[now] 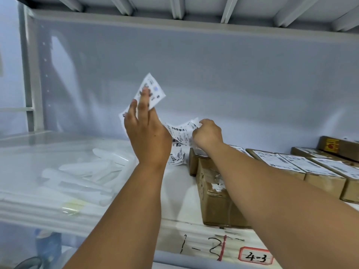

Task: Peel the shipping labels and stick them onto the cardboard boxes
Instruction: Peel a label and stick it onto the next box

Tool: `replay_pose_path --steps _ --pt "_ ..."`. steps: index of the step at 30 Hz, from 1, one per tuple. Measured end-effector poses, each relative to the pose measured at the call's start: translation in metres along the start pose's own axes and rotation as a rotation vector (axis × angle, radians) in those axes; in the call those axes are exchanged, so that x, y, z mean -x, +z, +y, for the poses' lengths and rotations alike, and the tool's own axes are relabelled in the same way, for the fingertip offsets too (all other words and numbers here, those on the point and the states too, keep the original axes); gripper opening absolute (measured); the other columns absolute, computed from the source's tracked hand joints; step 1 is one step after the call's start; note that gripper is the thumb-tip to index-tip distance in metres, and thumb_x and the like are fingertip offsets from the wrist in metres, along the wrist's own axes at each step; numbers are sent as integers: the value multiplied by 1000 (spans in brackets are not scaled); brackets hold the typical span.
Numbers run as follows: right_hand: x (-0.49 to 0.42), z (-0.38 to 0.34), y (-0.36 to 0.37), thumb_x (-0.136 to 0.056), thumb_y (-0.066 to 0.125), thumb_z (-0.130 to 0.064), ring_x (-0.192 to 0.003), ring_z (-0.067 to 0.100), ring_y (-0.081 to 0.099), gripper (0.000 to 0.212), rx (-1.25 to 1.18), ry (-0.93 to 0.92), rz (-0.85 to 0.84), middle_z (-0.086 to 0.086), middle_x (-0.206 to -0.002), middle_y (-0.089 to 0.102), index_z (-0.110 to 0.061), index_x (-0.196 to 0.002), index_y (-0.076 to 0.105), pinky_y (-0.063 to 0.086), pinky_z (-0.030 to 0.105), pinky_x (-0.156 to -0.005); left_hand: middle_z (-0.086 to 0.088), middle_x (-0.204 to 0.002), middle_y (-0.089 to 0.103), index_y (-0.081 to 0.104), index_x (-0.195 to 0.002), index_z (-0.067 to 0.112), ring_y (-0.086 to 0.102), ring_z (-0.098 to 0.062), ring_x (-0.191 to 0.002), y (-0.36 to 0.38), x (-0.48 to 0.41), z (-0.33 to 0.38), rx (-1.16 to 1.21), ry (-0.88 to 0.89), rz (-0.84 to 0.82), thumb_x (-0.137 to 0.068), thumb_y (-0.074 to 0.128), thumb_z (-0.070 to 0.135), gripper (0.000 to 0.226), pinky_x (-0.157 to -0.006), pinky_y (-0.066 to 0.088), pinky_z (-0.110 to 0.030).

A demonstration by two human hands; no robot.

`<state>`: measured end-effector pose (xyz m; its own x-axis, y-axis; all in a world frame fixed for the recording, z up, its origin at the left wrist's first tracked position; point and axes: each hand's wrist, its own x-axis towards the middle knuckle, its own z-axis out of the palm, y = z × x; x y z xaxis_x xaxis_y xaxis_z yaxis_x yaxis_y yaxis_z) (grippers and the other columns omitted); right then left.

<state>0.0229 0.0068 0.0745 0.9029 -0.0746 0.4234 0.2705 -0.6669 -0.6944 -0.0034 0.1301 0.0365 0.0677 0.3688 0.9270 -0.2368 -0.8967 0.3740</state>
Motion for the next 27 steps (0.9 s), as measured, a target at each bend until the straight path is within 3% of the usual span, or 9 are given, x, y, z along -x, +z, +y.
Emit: replay_pose_path --steps 3,5,9,12,14,20,22,24,27 --pt "-1 -15 4 -91 42 -1 -72 16 49 39 -115 34 -40 4 -92 50 -14 -127 35 36 21 -50 -5 -144 41 54 -118 -1 33 -32 -126 6 5 -2 -69 96 -95 -68 62 -7 51 -101 34 -54" --pt "-4 -26 9 -88 39 5 -69 18 47 42 -200 143 -151 7 -89 48 -12 -123 26 35 20 -47 -7 -143 43 54 -114 -1 31 -32 -125 6 6 -3 -46 113 -82 -68 59 -8 47 -98 37 -53" --pt "-8 -39 26 -87 38 14 -59 18 48 36 -200 210 -335 7 -75 41 -7 -112 24 53 26 -87 -6 -142 45 54 -119 -3 34 -32 -124 4 7 -3 -34 64 -95 -69 44 -2 51 -95 42 -53" --pt "-12 -36 40 -93 44 -1 -50 15 50 37 -323 276 -356 9 -78 51 0 -127 30 52 28 -64 -1 -139 48 55 -121 -2 37 -29 -122 8 6 -2 -53 65 -133 -69 68 7 54 -97 36 -47" --pt "-8 -35 51 -101 34 -26 -58 21 50 29 -399 403 -459 12 -72 58 -1 -111 46 46 27 -62 2 -137 49 56 -120 2 34 -25 -119 10 5 -3 -86 52 -161 -66 81 22 62 -96 25 -40" --pt "-20 -38 51 -88 50 -12 -55 17 41 15 286 11 -205 4 -69 49 -12 -73 46 32 23 -45 0 -137 50 57 -119 2 47 -32 -120 7 10 0 -136 39 -162 -63 59 -7 57 -93 25 -40" --pt "-23 -38 43 -86 49 -8 -55 17 47 12 119 31 -140 5 -70 55 -10 -74 51 37 17 -41 0 -141 46 55 -123 1 43 -33 -126 4 11 3 -119 19 -214 -66 56 -10 58 -96 31 -46" --pt "-21 -40 36 -88 48 -7 -60 21 57 14 -280 128 -136 12 -82 66 -4 -91 61 51 23 -59 0 -146 40 55 -123 2 38 -33 -132 2 13 5 -114 21 -281 -68 55 -10 56 -98 31 -49" --pt "-10 -42 14 -101 37 -31 -63 22 63 37 -755 305 -204 12 -81 67 -3 -91 60 55 31 -71 -2 -145 42 60 -114 3 40 -35 -130 -3 14 11 -116 91 -338 -65 58 -10 50 -97 34 -53"
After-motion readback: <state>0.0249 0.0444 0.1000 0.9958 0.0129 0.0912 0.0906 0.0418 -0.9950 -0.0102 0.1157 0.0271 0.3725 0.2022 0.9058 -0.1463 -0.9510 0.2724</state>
